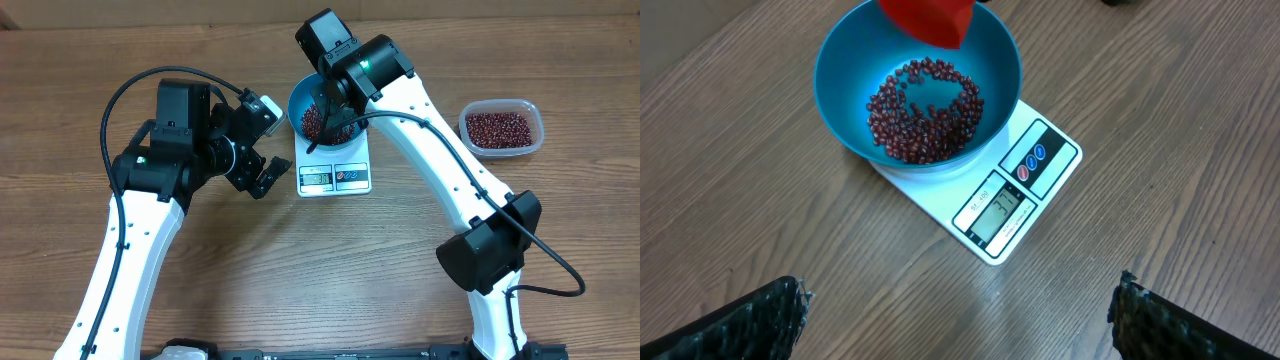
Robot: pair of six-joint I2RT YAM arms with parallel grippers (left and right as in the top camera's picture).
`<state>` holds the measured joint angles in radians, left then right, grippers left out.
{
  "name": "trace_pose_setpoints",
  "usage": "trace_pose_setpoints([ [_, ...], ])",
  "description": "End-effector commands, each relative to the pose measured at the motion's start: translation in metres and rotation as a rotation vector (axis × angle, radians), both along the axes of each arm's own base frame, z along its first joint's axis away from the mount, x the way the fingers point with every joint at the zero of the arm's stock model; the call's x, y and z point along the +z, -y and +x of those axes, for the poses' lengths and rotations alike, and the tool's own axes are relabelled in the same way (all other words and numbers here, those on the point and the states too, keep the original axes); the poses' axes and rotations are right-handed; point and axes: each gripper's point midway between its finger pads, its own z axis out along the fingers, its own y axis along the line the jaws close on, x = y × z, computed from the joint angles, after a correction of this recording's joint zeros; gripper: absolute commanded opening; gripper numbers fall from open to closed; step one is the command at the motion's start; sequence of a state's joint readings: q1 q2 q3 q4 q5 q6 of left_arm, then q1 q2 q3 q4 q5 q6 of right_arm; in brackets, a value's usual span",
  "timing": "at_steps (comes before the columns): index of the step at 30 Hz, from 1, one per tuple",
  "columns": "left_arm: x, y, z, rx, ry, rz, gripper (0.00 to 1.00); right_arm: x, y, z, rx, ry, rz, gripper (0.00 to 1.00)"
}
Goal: Scoop item into bowl and weigh 150g on scale
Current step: 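Tilt the scoop to pour beans into the teal bowl, then move the empty scoop back right to the bean tub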
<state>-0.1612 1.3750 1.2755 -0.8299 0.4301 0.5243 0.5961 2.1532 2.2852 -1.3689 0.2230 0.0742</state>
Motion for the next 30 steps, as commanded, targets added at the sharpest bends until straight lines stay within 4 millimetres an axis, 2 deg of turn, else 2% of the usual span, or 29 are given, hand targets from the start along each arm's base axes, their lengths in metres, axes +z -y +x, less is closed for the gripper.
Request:
trace_pose_setpoints([
  [1, 0.007, 0.0, 0.004, -0.007, 0.025, -0.001, 0.99, 0.043, 0.009, 0.002, -0.009, 0.049, 0.124, 0.04],
  [5, 0.007, 0.0, 0.004, -0.007, 0.025, -0.002, 1.0, 0.073, 0.036, -0.003, 0.001, 0.052, 0.206, 0.04],
  [8, 0.007, 0.0, 0.004, -0.007, 0.025, -0.002, 0.99, 0.094, 0.077, -0.002, -0.07, 0.068, 0.242, 0.04],
  [10, 0.007, 0.0, 0.004, -0.007, 0.025, -0.002, 0.99, 0.104, 0.113, -0.002, -0.138, 0.08, 0.245, 0.04],
  [13, 0.007, 0.0, 0.004, -0.007, 0.025, -0.002, 1.0, 0.11, 0.167, -0.003, -0.236, 0.078, 0.232, 0.04],
  [17, 0.007, 0.0, 0.004, -0.007, 0.025, -0.002, 1.0, 0.101, 0.243, -0.009, -0.41, 0.034, 0.207, 0.04],
  [21, 0.007, 0.0, 0.004, -0.007, 0.025, -0.001, 1.0, 0.083, 0.299, -0.017, -0.543, -0.022, 0.192, 0.04],
  [25, 0.007, 0.0, 0.004, -0.007, 0.025, -0.002, 1.0, 0.058, 0.325, -0.023, -0.607, -0.095, 0.182, 0.04],
  [30, 0.007, 0.0, 0.004, -0.008, 0.025, -0.001, 1.0, 0.02, 0.329, -0.025, -0.562, -0.189, 0.151, 0.04],
])
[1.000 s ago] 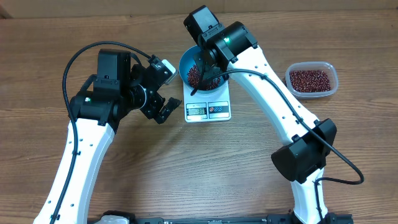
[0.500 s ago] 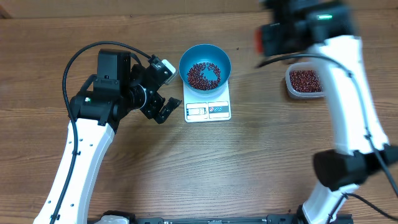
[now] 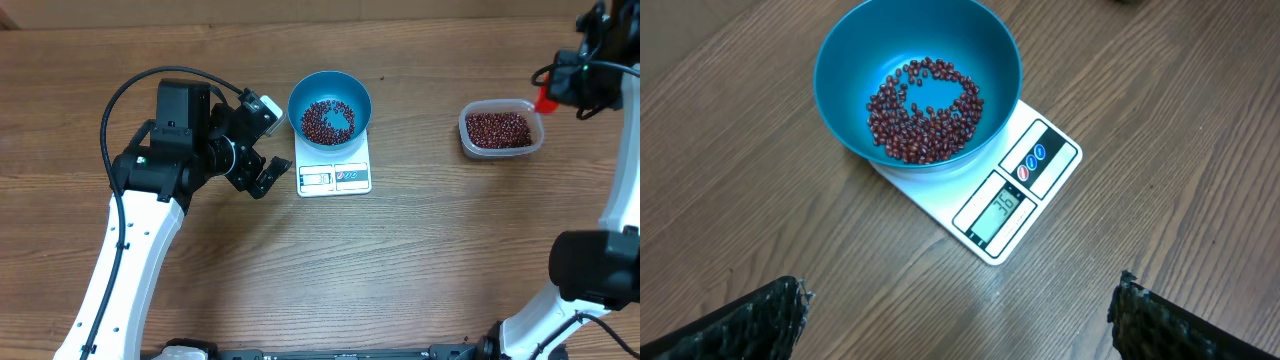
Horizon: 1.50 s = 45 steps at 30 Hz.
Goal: Scoop item into bowl and weigh 150g on scale
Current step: 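Move the empty scoop back right to the bean tub, then dip the scoop into the beans and lift it filled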
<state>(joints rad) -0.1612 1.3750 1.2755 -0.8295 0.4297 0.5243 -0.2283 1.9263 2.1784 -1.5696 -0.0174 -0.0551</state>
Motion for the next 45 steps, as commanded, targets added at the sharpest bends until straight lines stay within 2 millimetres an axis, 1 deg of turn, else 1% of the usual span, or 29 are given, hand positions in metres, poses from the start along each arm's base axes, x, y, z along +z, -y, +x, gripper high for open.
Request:
trace_pose_setpoints([
  [1, 0.007, 0.0, 0.004, -0.007, 0.024, -0.002, 1.0, -0.032, -0.006, 0.002, 0.063, -0.071, 0.013, 0.04],
  [7, 0.007, 0.0, 0.004, -0.008, 0.024, -0.002, 0.99, -0.074, -0.005, 0.006, 0.064, -0.108, 0.023, 0.04],
  [13, 0.007, 0.0, 0.004, -0.008, 0.024, -0.002, 1.0, -0.107, -0.006, 0.009, 0.07, -0.117, 0.029, 0.04],
  [16, 0.007, 0.0, 0.004, -0.008, 0.024, -0.002, 1.0, -0.119, -0.016, 0.012, 0.126, -0.101, 0.078, 0.04],
  [21, 0.007, 0.0, 0.004, -0.008, 0.024, -0.002, 1.0, -0.134, -0.027, 0.014, 0.147, -0.086, 0.14, 0.04],
  [24, 0.007, 0.0, 0.004, -0.008, 0.024, -0.002, 0.99, -0.137, -0.036, 0.013, 0.163, -0.082, 0.189, 0.04],
  [28, 0.007, 0.0, 0.004, -0.007, 0.024, -0.002, 1.0, -0.134, -0.051, 0.013, 0.205, -0.062, 0.264, 0.04],
  [35, 0.007, 0.0, 0.004, -0.008, 0.024, -0.002, 1.0, -0.128, -0.064, 0.016, 0.223, -0.034, 0.35, 0.04],
  [39, 0.007, 0.0, 0.004, -0.008, 0.024, -0.002, 1.0, -0.127, -0.061, 0.015, 0.213, -0.029, 0.372, 0.04],
  [45, 0.007, 0.0, 0.004, -0.008, 0.024, -0.002, 0.99, -0.122, -0.042, 0.013, 0.153, -0.001, 0.438, 0.04],
])
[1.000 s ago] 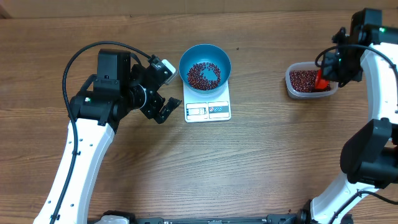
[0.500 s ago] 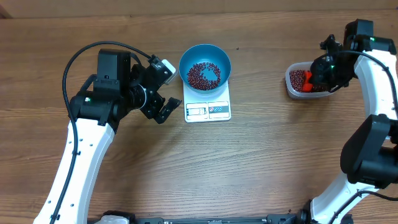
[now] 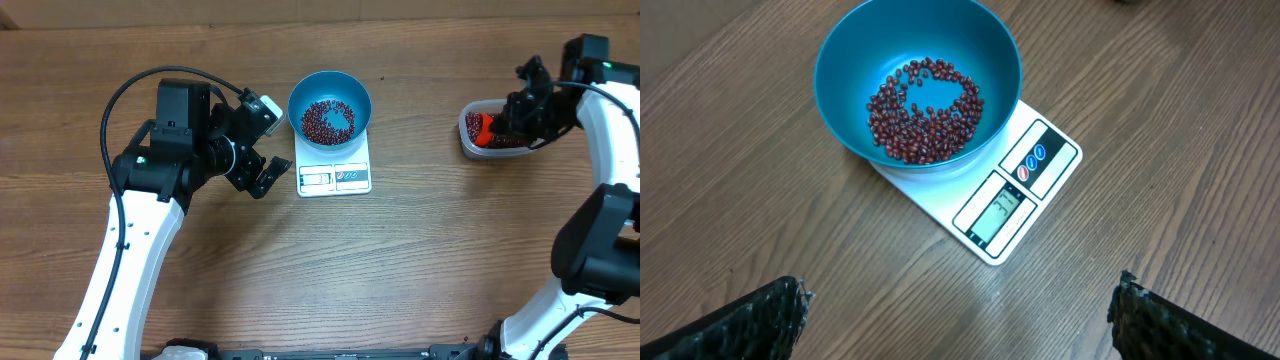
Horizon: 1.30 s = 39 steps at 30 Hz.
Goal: Scoop item into bowl and weigh 150g on scale
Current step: 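Dip the scoop into the beans and lift it filled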
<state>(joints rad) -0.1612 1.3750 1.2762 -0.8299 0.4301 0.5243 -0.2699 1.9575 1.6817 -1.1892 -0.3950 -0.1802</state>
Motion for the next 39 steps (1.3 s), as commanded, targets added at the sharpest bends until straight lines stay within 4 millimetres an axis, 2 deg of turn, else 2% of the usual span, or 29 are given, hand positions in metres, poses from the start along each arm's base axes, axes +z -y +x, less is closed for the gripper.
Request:
trace_pose_setpoints([
  [1, 0.007, 0.0, 0.004, -0.008, 0.024, -0.001, 1.0, 0.005, 0.007, -0.001, -0.031, 0.023, 0.097, 0.04],
  [12, 0.007, 0.0, 0.004, -0.007, 0.024, -0.001, 1.0, 0.019, 0.056, -0.011, -0.18, 0.074, 0.248, 0.04],
  [20, 0.007, 0.0, 0.004, -0.008, 0.024, -0.001, 1.0, 0.039, 0.056, -0.019, -0.149, 0.15, 0.394, 0.04],
  [31, 0.007, 0.0, 0.004, -0.007, 0.024, -0.001, 1.0, 0.069, 0.021, -0.014, -0.078, 0.226, 0.599, 0.04],
  [39, 0.007, 0.0, 0.004, -0.007, 0.024, -0.001, 1.0, 0.079, -0.033, -0.008, 0.036, 0.208, 0.669, 0.04],
])
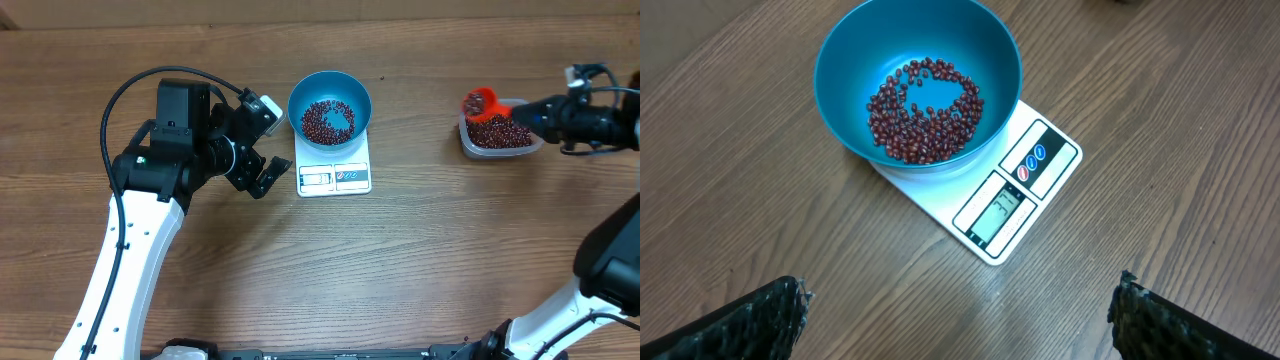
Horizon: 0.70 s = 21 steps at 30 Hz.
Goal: Scoop item into bowl and weigh 150g on scale
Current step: 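Dip the scoop into the beans and lift it filled, then carry the filled scoop left over the teal bowl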
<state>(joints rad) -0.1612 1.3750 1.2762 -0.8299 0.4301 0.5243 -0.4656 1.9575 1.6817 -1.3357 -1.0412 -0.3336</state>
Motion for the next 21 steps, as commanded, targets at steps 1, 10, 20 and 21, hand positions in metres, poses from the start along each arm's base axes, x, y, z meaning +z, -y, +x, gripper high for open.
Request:
trace_pose_setpoints([
  [1, 0.007, 0.0, 0.004, -0.008, 0.024, -0.001, 1.0, 0.01, -0.032, 0.004, 0.07, 0.037, 0.069, 0.04],
  [10, 0.007, 0.0, 0.004, -0.008, 0.024, -0.001, 1.0, 0.03, -0.11, 0.016, 0.216, 0.05, 0.086, 0.04],
  [20, 0.007, 0.0, 0.004, -0.007, 0.024, -0.001, 1.0, 0.047, -0.183, 0.03, 0.294, 0.078, -0.12, 0.04],
  [21, 0.007, 0.0, 0.004, -0.007, 0.024, -0.001, 1.0, 0.046, -0.189, 0.032, 0.287, 0.079, -0.175, 0.04],
])
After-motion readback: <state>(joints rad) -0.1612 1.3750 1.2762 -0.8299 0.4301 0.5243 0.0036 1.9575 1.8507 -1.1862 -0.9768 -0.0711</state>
